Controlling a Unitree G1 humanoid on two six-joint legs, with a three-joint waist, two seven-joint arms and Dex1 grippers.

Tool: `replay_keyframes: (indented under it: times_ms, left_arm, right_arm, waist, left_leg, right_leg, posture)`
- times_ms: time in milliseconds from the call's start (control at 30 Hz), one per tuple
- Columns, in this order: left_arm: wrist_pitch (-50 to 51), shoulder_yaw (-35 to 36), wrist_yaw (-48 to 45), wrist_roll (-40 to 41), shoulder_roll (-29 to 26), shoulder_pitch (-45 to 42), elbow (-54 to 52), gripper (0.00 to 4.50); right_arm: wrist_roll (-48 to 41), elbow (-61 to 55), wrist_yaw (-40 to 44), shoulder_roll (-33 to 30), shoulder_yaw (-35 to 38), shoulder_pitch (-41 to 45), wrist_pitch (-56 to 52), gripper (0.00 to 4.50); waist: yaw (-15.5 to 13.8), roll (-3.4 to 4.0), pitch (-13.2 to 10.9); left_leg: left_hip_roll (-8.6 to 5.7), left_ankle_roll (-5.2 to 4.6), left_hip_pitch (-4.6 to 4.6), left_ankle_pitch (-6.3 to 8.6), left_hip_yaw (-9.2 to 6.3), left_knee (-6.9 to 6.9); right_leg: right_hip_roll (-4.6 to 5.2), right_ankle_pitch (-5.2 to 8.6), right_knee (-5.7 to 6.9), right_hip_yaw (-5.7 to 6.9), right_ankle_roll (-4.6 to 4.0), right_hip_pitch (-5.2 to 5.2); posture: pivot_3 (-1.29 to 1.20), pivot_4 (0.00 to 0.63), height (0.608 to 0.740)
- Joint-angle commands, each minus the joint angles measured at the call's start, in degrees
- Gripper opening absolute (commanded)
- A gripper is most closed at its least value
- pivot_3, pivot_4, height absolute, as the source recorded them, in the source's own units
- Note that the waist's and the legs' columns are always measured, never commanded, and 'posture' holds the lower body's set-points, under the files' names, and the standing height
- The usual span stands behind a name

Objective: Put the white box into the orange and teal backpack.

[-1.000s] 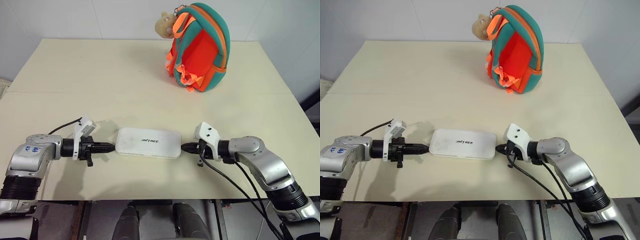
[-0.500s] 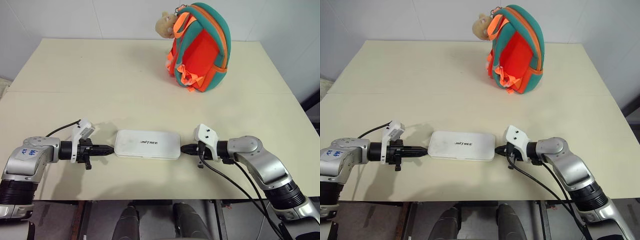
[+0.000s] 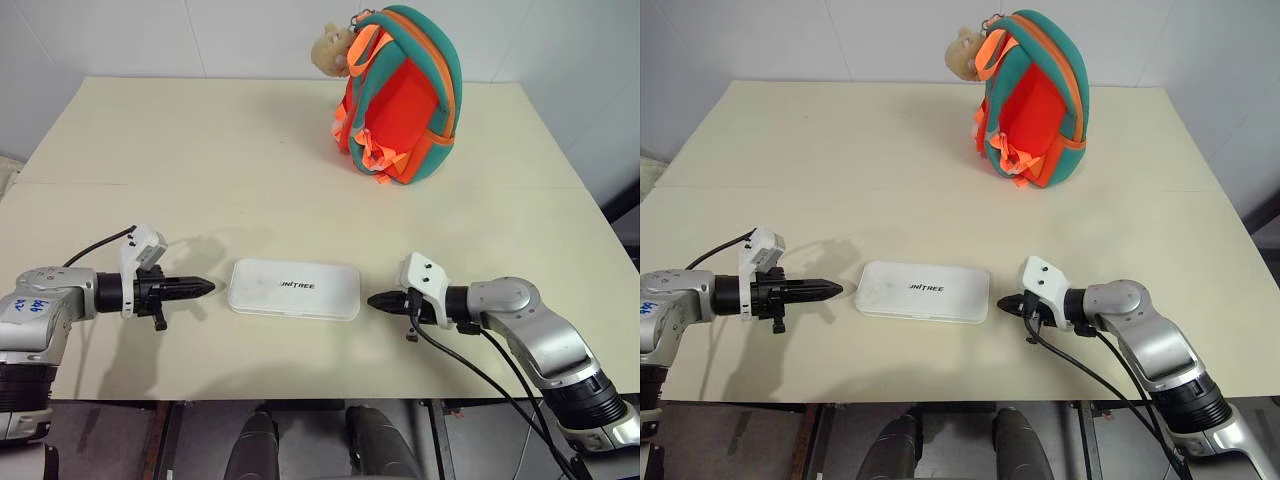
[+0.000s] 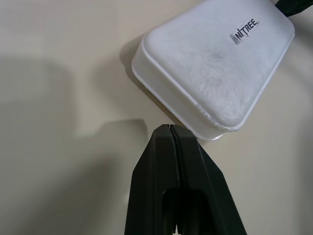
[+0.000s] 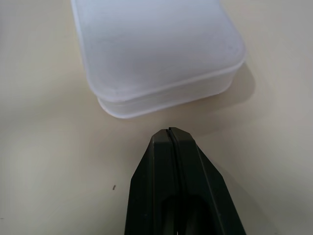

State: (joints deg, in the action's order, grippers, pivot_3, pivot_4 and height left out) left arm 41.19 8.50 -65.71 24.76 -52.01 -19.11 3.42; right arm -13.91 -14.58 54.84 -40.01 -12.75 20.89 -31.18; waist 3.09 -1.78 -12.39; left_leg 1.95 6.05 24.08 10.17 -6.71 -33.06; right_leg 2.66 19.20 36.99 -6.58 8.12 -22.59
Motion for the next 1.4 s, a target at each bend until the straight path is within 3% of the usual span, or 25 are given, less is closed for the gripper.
replay_keyframes:
  times_ms: [33, 200, 233, 300, 633, 700, 733, 833, 1000, 1400]
  left_arm:
    - [-2.46, 3.66, 2.05, 0.13, -0.70, 0.14, 1.25, 0.02]
    - [-6.30, 6.91, 7.45, 0.23, 2.12, -5.20, 5.69, 0.02]
    - [-5.87, 6.60, 7.50, 0.20, 1.93, -5.35, 5.94, 0.00]
    - [-5.08, 6.13, 6.90, 0.65, 1.67, -5.22, 6.08, 0.59]
    - [-6.63, 4.81, 7.30, -0.29, 2.22, -8.43, 9.80, 3.81]
    - [-6.88, 4.58, 7.21, -0.37, 2.11, -8.56, 10.10, 4.40]
    - [-6.89, 4.42, 7.00, -0.35, 1.99, -8.59, 10.16, 4.46]
    - [-6.33, 3.79, 4.11, 0.74, 1.40, -7.80, 10.08, 4.46]
    - [-0.41, 3.82, -0.56, 4.15, 1.03, -7.52, 11.34, 4.46]
    - [9.90, -0.38, -3.81, 4.02, 0.57, -10.95, 22.26, 4.46]
  right_arm:
    - [0.19, 1.19, 0.36, -1.60, 3.22, 0.56, 2.46, 0.00]
    - [-0.55, 3.27, 2.33, -4.46, 5.82, 2.04, 3.11, 0.00]
    - [-0.71, 3.34, 3.08, -5.12, 6.13, 2.27, 3.30, 0.38]
    - [-1.25, 3.60, 4.03, -6.01, 7.22, 2.94, 3.38, 0.89]
    - [-1.38, 5.10, 4.50, -4.95, 8.20, 5.95, 4.38, 4.42]
    - [-1.66, 5.04, 4.23, -4.54, 8.39, 5.86, 4.54, 4.50]
    - [-2.26, 4.72, 3.98, -4.11, 8.79, 5.72, 4.18, 4.50]
    - [-2.70, 3.89, 2.58, -2.73, 9.17, 4.81, 4.30, 4.50]
    - [5.23, 6.76, -2.73, -1.17, 6.30, 3.41, 13.94, 4.50]
    - [9.32, 9.17, -2.78, 0.75, 3.29, 2.54, 20.43, 4.50]
  waist:
    - [0.01, 0.00, 0.00]
    - [-0.12, 0.00, -0.01]
    - [-0.13, 0.00, -0.01]
    - [-0.08, 0.00, -0.01]
    - [0.04, 0.00, -0.01]
    - [0.02, 0.00, -0.01]
    - [0.01, 0.00, -0.01]
    - [0.01, 0.00, -0.01]
    - [0.02, 0.00, -0.01]
    - [0.05, 0.00, -0.01]
  left_leg:
    - [0.00, 0.00, 0.00, 0.00, 0.00, 0.00]
    - [0.00, 0.00, 0.01, -0.01, -0.01, -0.05]
    - [-0.01, 0.00, 0.00, -0.01, 0.00, -0.05]
    - [-0.01, 0.00, 0.00, 0.00, 0.00, -0.04]
    - [-0.01, 0.00, 0.00, 0.00, 0.00, -0.02]
    - [-0.01, 0.00, 0.00, 0.00, 0.00, -0.01]
    - [-0.01, 0.00, 0.00, 0.00, 0.00, 0.00]
    - [-0.01, 0.00, 0.01, 0.00, -0.01, 0.01]
    - [-0.01, 0.00, 0.00, 0.00, 0.00, 0.00]
    - [-0.01, 0.00, 0.00, 0.00, -0.02, 0.00]
  right_leg:
    - [0.00, 0.00, -0.01, 0.00, 0.00, 0.00]
    - [0.00, -0.01, 0.01, 0.02, 0.02, 0.00]
    - [0.01, -0.01, 0.01, 0.01, 0.02, 0.02]
    - [0.01, -0.02, -0.04, 0.01, 0.03, 0.04]
    - [0.00, -0.02, 0.01, 0.01, 0.04, 0.02]
    - [0.00, -0.02, 0.01, 0.01, 0.04, 0.02]
    - [0.00, -0.02, 0.01, 0.01, 0.04, 0.02]
    - [0.00, -0.02, 0.01, 0.01, 0.04, 0.02]
    - [0.00, -0.02, 0.03, 0.01, 0.04, 0.00]
    - [-0.01, -0.02, 0.08, 0.03, 0.04, 0.00]
  posture:
    - [0.00, 0.150, 0.740]
    - [0.00, 0.150, 0.740]
    - [0.00, 0.150, 0.740]
    - [0.00, 0.150, 0.740]
    - [0.00, 0.150, 0.740]
    - [0.00, 0.150, 0.740]
    - [0.00, 0.150, 0.740]
    - [0.00, 0.150, 0.740]
    - [0.00, 0.150, 0.740]
    - [0.00, 0.150, 0.740]
